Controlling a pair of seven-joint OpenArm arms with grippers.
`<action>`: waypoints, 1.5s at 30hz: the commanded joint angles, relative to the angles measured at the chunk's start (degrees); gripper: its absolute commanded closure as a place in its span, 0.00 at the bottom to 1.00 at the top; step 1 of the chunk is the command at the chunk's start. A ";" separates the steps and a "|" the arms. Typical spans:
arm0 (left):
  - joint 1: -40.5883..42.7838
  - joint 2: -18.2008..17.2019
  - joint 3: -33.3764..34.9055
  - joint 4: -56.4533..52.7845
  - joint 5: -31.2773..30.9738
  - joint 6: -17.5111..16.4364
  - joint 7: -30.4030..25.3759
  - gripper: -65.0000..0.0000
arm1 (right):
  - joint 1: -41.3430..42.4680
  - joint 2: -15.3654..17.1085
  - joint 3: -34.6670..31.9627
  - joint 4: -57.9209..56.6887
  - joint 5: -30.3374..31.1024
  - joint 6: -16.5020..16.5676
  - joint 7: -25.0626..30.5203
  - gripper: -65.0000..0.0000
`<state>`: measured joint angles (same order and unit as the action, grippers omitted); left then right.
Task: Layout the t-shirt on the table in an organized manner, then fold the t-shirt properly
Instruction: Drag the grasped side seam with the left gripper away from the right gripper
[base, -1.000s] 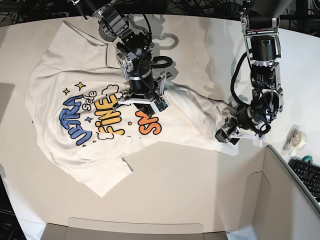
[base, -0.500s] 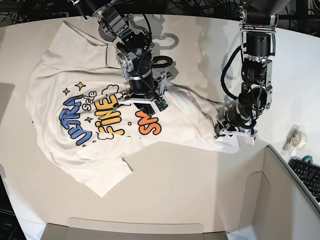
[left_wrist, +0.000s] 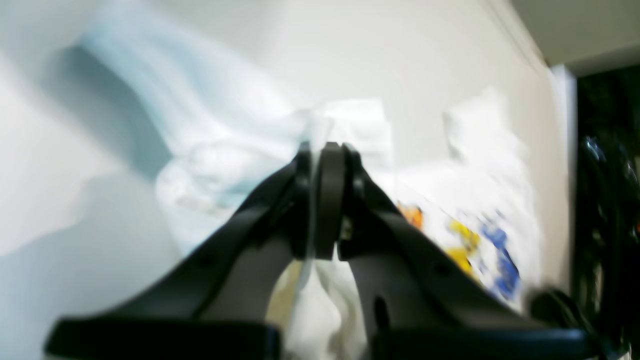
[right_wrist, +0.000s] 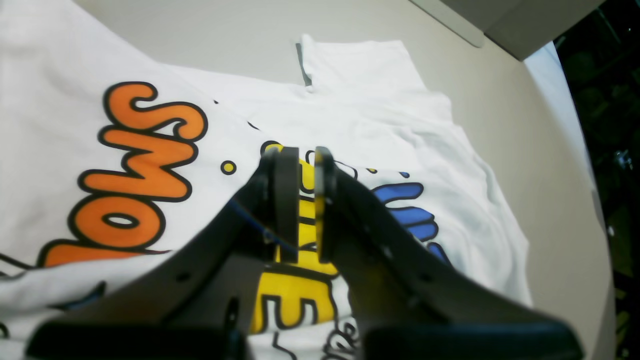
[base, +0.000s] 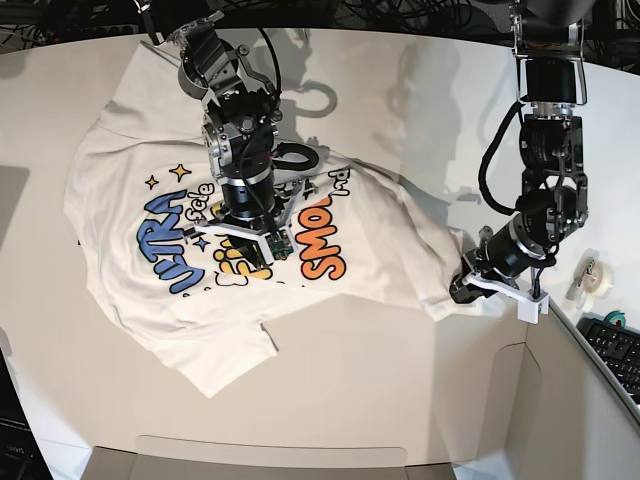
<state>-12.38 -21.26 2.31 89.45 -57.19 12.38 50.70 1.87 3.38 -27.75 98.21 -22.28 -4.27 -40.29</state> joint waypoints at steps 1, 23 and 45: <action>0.21 -0.68 -1.21 2.20 0.00 0.06 2.01 1.00 | 1.52 -0.43 -0.08 0.20 -0.44 -0.08 1.30 0.92; 3.28 -1.29 -6.75 7.39 7.30 -0.29 13.61 1.00 | 3.98 -5.44 -0.34 -7.80 -0.35 0.10 1.83 0.92; 3.20 -1.21 -6.04 -4.04 7.30 -0.47 5.35 0.84 | 3.71 -5.35 -0.34 -7.80 -0.35 0.10 1.83 0.92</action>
<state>-8.10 -21.63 -3.64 84.51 -49.63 12.32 56.53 4.60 -1.61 -28.10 89.38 -22.13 -3.88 -39.90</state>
